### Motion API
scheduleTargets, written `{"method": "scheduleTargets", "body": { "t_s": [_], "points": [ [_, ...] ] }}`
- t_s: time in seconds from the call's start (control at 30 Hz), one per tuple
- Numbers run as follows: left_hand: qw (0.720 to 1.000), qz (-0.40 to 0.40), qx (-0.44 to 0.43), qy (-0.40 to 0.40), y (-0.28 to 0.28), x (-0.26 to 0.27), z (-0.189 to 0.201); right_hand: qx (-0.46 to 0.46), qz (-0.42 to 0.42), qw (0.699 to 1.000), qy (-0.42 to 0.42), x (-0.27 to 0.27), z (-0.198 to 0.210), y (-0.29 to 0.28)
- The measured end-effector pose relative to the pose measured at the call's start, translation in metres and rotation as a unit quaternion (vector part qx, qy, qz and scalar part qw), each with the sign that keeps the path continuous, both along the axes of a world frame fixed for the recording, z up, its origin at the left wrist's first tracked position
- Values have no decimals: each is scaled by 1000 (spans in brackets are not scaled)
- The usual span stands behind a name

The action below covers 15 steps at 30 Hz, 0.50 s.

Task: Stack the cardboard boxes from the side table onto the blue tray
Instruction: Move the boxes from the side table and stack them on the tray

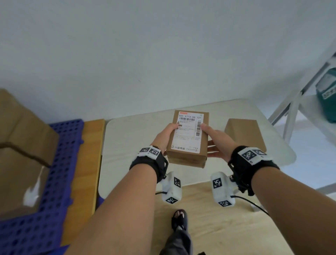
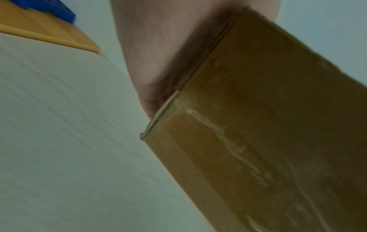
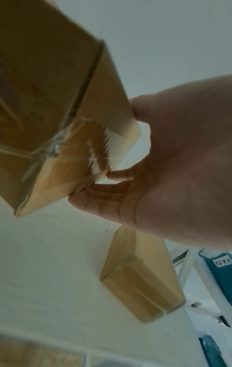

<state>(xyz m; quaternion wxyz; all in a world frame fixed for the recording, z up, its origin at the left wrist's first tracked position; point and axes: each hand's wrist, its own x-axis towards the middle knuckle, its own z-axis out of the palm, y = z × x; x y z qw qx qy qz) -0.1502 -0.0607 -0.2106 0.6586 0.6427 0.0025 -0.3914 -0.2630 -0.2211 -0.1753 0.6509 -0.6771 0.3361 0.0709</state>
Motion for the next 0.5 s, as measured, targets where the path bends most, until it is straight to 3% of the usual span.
{"method": "scheduleTargets", "body": {
  "t_s": [0.23,0.5],
  "points": [
    [999,12,37,-24,56,-45,27,9,7,1000,-6,-37,15,51],
    [996,25,26,-82,117,-47,63,0,-10,999,-35,-41,46,113]
  ]
}}
